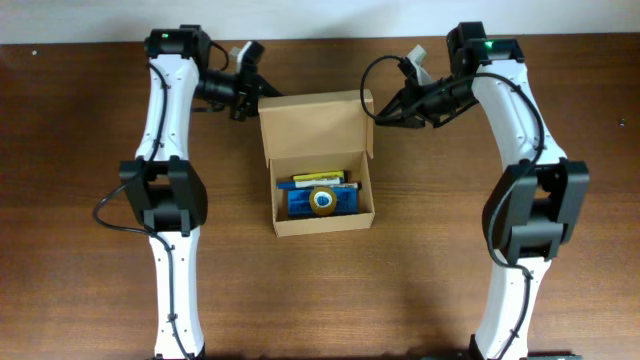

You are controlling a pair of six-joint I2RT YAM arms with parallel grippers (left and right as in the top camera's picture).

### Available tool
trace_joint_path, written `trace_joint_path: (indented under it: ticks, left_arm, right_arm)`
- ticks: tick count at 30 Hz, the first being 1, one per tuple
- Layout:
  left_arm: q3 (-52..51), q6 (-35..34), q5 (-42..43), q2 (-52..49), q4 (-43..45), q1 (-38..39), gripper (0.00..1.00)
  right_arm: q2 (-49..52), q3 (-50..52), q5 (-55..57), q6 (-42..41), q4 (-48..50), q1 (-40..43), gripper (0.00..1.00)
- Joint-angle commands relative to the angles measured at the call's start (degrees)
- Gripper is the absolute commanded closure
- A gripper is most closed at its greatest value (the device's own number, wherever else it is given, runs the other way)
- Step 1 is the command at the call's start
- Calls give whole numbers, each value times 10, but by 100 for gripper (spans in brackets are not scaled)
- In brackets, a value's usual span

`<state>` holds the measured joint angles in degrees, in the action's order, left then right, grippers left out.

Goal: Pack container
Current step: 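Push the box side flaps inward with both grippers, then fold the box lid down over the box with both grippers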

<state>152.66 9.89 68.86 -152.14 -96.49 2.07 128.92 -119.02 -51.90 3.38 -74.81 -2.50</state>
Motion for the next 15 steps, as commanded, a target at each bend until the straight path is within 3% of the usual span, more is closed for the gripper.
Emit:
trace_joint_path:
  ticks: [1,15]
  left_arm:
    - [0,12,-51,58,-2,21,99]
    - [0,-41,-178,129,-2,57,99]
  right_arm:
    - [-58,-2,29,22,-1,-12,96]
    - [-87,-2,66,39,-41,-33,96]
